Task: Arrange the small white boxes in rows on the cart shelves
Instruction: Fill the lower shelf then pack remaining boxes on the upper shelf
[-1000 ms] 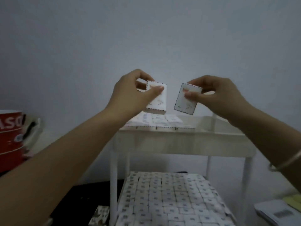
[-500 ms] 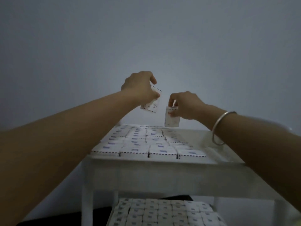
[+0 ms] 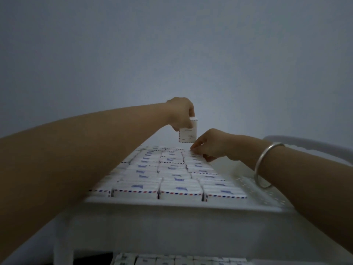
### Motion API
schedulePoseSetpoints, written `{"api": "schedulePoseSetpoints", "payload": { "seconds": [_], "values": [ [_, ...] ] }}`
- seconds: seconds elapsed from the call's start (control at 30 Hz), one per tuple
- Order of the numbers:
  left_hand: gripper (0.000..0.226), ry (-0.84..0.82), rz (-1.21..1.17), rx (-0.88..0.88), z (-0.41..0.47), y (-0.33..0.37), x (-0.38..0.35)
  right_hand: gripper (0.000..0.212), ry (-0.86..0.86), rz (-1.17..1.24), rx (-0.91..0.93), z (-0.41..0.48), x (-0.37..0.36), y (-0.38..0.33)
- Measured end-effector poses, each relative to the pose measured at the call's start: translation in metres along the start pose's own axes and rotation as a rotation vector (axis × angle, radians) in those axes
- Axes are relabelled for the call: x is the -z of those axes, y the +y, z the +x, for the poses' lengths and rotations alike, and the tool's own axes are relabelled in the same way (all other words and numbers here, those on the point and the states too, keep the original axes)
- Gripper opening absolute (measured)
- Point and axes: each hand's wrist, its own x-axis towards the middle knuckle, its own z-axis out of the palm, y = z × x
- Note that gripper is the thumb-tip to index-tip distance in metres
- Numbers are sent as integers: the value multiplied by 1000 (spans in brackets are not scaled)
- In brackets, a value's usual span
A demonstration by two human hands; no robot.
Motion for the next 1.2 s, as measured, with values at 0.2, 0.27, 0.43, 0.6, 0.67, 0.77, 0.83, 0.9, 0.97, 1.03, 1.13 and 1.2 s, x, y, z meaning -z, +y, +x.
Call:
{"api": "schedulePoseSetpoints", "payload": {
  "seconds": [0.2,0.27,0.43,0.6,0.67,0.77,0.83,0.9,0.97,1.03,1.13,1.2],
  "values": [
    [21,-90,-79,-60,7,1,-9,14,32,453,-260,-6,0,4],
    [23,-119,-65,-75,7,1,-11,18,24,473,-266,-8,-1,4],
    [26,-102,-34,-104,8,3,-12,20,20,480,-286,-8,0,4],
    [28,-135,-9,-108,8,4,-19,22,3,462,-269,-8,0,6],
    [29,-156,-24,-102,9,4,-21,21,1,454,-269,-8,1,7],
    [32,-241,-12,-83,9,3,-24,18,2,446,-278,-6,0,7],
    [35,-275,28,-79,8,3,-27,16,7,434,-280,-4,-1,7],
    [37,-293,53,-73,7,4,-28,19,7,428,-274,-3,0,8],
    [38,-314,67,-64,6,5,-29,17,-3,432,-260,-5,0,7],
    [39,-337,85,-56,6,4,-28,15,-11,422,-249,-7,0,6],
    [41,-334,152,-62,4,4,-28,19,-8,375,-253,-8,0,3],
    [41,-285,231,-87,3,5,-28,23,-4,364,-257,-8,0,1]
  ]
}}
